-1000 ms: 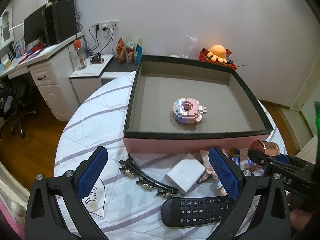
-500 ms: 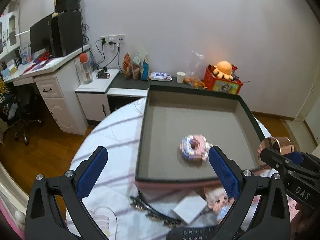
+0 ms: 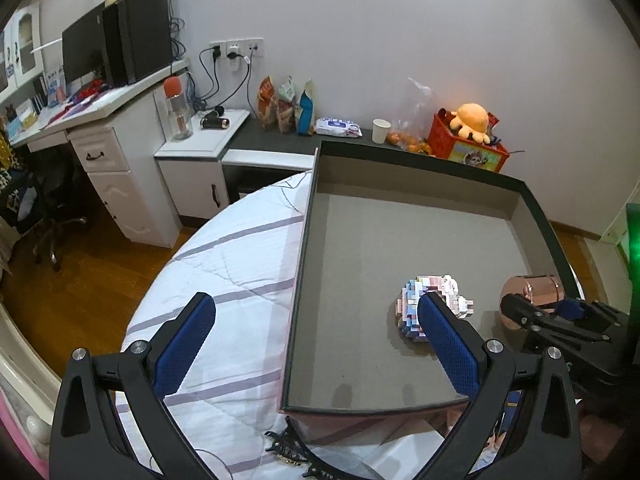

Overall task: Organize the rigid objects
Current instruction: 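Lift the cylinder into the box tray and open the right gripper, then withdraw the right gripper while the left gripper grasps the white earbud case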

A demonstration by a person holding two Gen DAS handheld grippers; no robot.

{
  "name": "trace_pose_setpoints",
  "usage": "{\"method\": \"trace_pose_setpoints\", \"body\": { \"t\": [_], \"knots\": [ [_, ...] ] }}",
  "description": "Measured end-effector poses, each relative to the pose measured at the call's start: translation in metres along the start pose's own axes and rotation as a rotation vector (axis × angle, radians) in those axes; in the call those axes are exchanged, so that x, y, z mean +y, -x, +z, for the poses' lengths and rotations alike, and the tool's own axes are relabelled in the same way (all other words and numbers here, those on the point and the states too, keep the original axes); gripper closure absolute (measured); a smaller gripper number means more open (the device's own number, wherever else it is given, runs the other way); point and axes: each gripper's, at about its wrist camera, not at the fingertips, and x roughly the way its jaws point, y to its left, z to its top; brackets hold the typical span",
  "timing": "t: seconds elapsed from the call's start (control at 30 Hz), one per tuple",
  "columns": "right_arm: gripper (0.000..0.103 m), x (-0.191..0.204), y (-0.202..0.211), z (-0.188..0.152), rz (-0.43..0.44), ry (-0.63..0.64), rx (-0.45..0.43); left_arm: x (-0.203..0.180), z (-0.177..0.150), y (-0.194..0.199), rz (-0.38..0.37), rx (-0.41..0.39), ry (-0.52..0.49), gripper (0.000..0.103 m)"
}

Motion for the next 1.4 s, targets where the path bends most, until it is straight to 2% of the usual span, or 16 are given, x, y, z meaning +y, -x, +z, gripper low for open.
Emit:
{"method": "trace_pose_setpoints", "body": {
  "t": [0.43,0.53,0.6,0.7,0.83,0.93,1.07,1.2,1.4],
  "knots": [
    [0.045,-0.007,-0.001,0.000,-0.009,-0.013,0.004,-0.006,-0.005,0.005,-0.001,-0.008,-0.010,0.001],
    [0.039,-0.009,0.000,0.002,-0.011,-0.013,0.001,-0.006,-0.005,0.005,-0.001,-0.008,-0.008,0.001],
    [0.027,-0.009,0.002,0.003,-0.012,-0.007,-0.001,-0.006,-0.005,0.005,-0.001,-0.007,-0.007,0.001],
    [0.023,-0.011,0.011,0.004,0.004,-0.015,-0.025,-0.005,-0.005,0.012,-0.001,-0.013,-0.006,0.001],
    [0.021,-0.015,0.042,0.001,0.022,-0.028,-0.107,0.000,-0.010,0.033,-0.021,-0.046,-0.006,0.001],
    [0.016,-0.023,0.074,-0.011,0.028,-0.054,-0.172,0.004,-0.018,0.050,-0.023,-0.068,-0.008,0.000],
    [0.015,-0.034,0.104,-0.037,0.027,-0.103,-0.202,0.014,-0.038,0.069,-0.023,-0.060,0.006,0.000],
    [0.014,-0.040,0.122,-0.068,0.023,-0.135,-0.203,0.018,-0.061,0.085,-0.040,-0.040,0.015,0.000],
    [0.012,-0.040,0.134,-0.111,0.041,-0.145,-0.171,0.008,-0.098,0.108,-0.041,-0.020,-0.035,0.000]
  ]
}}
